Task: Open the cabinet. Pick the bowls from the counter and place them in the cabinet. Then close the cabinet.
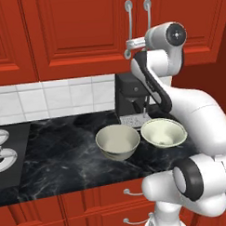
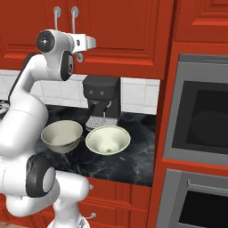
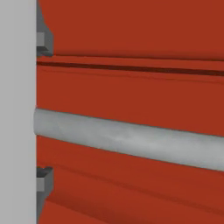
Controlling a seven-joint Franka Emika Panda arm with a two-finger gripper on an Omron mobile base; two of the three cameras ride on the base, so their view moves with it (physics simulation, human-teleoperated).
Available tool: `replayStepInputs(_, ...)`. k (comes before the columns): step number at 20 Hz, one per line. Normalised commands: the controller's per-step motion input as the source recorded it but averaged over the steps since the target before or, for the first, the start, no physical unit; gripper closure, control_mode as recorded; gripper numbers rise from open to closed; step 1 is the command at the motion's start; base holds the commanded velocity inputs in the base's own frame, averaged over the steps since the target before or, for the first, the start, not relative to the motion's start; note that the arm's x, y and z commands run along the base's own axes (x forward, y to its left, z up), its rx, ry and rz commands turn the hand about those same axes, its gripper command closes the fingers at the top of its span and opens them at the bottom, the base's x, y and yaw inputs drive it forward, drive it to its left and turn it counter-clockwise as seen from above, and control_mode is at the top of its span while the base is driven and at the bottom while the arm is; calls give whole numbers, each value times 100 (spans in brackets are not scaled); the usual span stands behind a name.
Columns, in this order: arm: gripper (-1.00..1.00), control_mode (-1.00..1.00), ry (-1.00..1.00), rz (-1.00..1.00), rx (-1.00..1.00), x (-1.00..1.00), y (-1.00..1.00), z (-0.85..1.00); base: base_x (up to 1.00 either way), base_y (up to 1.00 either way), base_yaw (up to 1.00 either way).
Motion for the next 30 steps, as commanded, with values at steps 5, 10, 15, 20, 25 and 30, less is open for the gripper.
replayStepInputs(5,-100,-100,0,0,0,83,0,-23,0,0,0)
replayStepInputs(10,100,-100,-2,0,0,97,0,-42,0,0,0)
replayStepInputs(15,100,-100,-1,0,0,58,-9,-18,0,0,0)
replayStepInputs(20,100,-100,0,-10,24,-41,-95,0,0,0,0)
replayStepInputs(25,100,-100,7,-19,35,-90,-100,0,0,0,0)
replayStepInputs(30,100,-100,17,-15,36,-98,-100,0,0,0,0)
